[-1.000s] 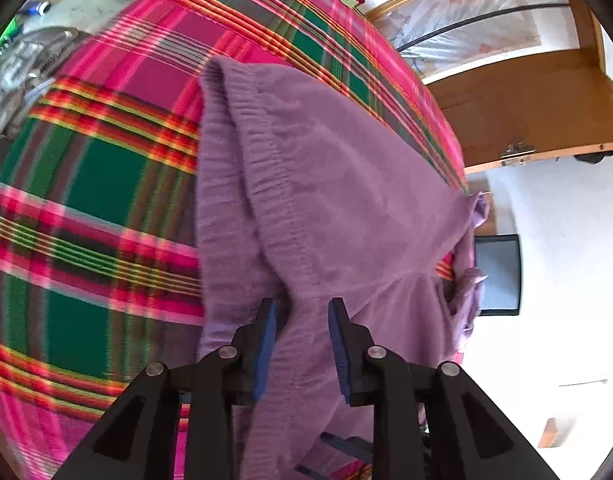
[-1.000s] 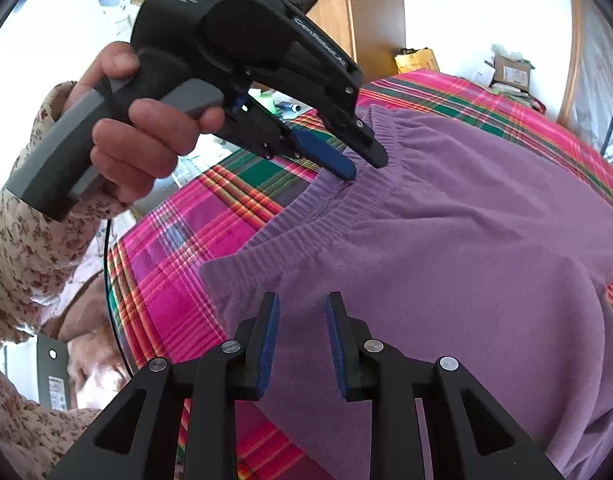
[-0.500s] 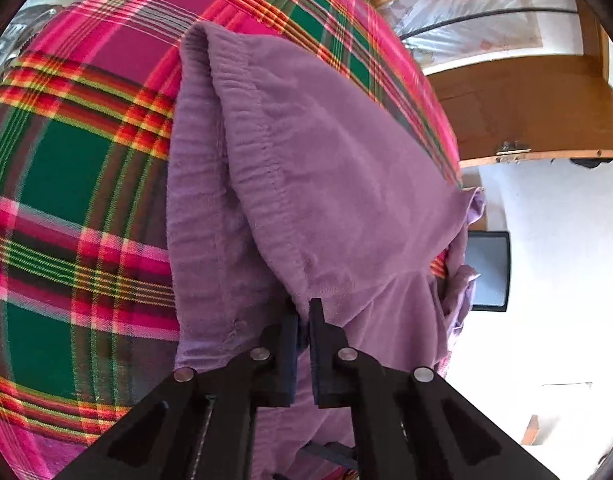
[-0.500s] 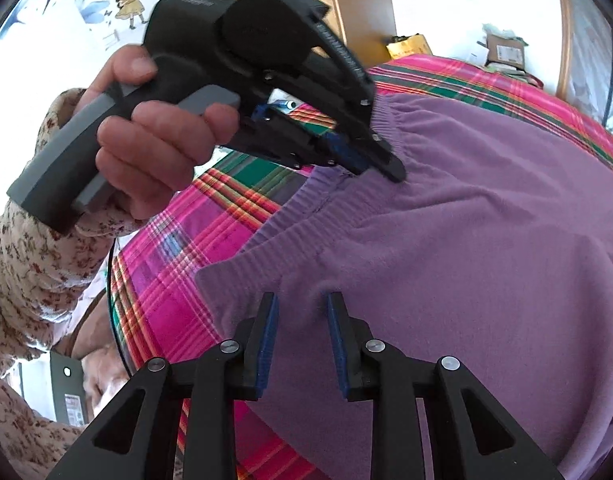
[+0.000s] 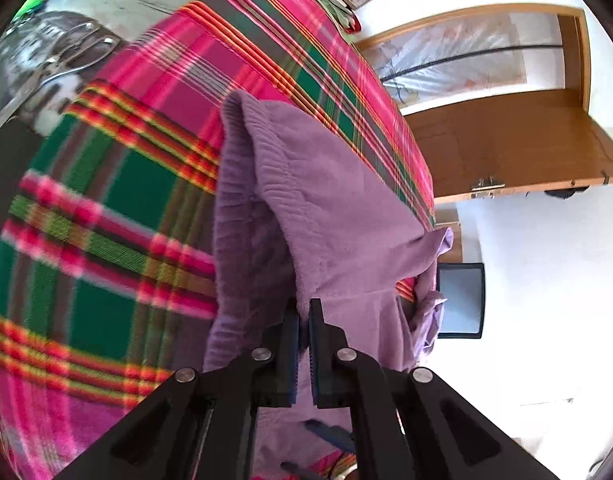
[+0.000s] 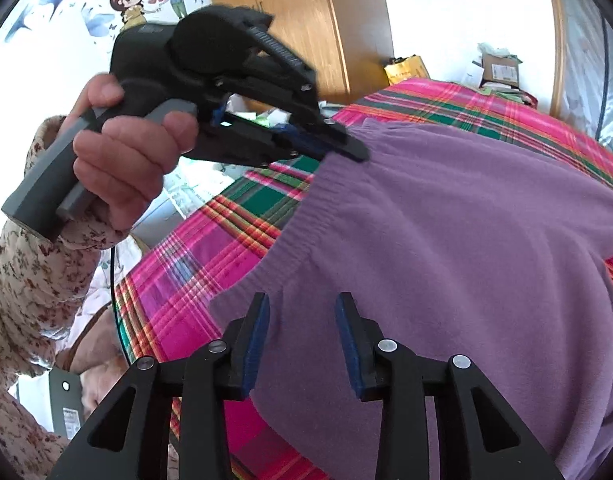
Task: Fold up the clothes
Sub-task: 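Move the right gripper over the waistband while the left gripper approaches it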
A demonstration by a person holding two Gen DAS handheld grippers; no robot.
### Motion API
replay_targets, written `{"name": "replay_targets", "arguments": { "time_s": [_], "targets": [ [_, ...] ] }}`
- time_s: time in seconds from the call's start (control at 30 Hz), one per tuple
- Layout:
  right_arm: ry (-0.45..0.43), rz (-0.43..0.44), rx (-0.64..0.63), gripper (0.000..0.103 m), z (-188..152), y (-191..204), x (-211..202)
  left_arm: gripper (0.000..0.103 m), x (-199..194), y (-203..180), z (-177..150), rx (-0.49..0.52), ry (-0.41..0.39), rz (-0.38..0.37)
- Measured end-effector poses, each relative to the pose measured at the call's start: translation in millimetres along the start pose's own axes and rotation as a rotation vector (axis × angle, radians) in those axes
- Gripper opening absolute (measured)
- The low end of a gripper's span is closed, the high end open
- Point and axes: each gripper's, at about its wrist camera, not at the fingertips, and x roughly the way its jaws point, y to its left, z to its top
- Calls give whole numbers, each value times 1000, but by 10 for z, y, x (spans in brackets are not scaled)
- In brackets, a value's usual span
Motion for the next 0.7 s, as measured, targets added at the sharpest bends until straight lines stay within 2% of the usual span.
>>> {"name": "replay_targets", "arguments": {
  "time_s": [0.1,0.23,0.33,0.43,0.5,0.6,0.7],
  "targets": [
    [-11,4,9,36,8,-4,-67,4,-133,86,38,-10,-45,8],
    [-8,-11,13,36,-2,-43,-116,4,84,292,87,-63,2,55],
    [-39,-57,19,36,22,-191,-283,4,234,417,106,-98,24,83],
    [-116,-154,57,36,92,-506,-630,4,252,451,151,-119,15,51],
    [-148,-226,78,37,136,-764,-810,4,271,433,175,-113,20,58],
    [-112,-344,166,40,151,-1273,-890,4,297,383,190,-98,20,79],
    [-43,-306,253,41,118,-1698,-800,4,348,359,195,-108,19,76]
  ]
}}
